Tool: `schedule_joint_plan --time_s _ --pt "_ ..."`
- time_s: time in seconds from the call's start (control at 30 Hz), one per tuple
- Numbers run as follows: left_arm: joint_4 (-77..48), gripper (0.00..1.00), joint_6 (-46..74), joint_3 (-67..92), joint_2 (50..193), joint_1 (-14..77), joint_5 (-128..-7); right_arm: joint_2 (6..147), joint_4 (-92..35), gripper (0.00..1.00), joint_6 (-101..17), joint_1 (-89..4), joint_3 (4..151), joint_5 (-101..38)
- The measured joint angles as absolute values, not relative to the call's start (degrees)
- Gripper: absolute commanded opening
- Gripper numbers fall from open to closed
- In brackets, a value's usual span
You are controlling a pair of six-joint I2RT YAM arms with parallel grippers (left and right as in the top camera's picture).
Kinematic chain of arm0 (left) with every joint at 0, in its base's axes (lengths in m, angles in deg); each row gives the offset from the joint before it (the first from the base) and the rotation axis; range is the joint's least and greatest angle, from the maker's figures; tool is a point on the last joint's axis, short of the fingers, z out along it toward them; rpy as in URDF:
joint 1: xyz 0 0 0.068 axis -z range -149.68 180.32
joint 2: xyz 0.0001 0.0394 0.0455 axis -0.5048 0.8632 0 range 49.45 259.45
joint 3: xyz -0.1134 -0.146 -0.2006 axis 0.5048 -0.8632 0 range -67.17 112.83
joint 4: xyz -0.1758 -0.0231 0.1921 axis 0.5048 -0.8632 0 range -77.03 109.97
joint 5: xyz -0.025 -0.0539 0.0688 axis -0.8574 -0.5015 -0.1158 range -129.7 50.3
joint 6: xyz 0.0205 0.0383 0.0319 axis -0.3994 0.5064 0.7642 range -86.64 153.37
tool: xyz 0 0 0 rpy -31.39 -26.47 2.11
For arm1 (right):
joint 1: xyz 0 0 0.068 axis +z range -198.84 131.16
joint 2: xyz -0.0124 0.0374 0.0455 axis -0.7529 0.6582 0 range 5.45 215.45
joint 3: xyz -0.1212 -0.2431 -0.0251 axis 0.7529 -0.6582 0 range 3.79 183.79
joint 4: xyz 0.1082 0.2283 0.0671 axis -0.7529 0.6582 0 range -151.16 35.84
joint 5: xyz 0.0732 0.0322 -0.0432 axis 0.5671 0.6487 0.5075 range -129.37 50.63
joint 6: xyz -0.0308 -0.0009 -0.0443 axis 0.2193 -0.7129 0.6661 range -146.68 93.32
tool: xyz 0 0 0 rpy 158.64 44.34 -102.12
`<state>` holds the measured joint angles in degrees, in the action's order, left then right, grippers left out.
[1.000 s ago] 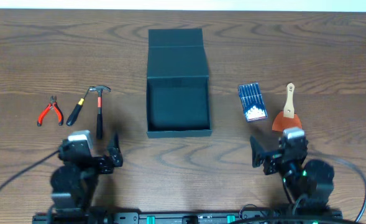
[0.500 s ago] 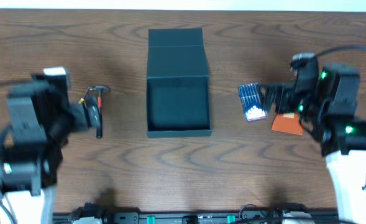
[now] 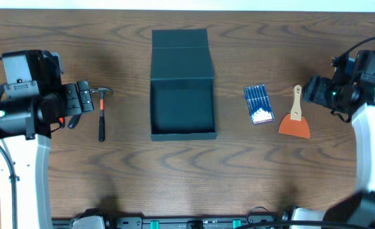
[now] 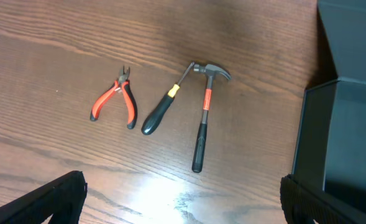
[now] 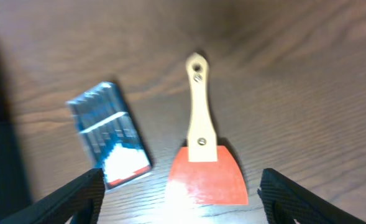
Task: Pack container
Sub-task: 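Raise both arms and move the right gripper over the orange scraper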
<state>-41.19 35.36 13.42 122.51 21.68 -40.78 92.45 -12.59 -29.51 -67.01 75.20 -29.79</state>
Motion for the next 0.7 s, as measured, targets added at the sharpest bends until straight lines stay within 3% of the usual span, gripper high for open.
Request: schedule_joint_plan --time_s 0.57,0.7 --pt "-41.2 0.98 35.4 13.4 125.2 21.7 -40.8 112.6 -17.3 0.84 -29.0 -66.6 75.2 -30.7" --pt "-41.2 0.98 35.4 13.4 125.2 21.7 -40.8 114.6 -18.2 0.80 -29.0 -65.7 75.2 -32.3"
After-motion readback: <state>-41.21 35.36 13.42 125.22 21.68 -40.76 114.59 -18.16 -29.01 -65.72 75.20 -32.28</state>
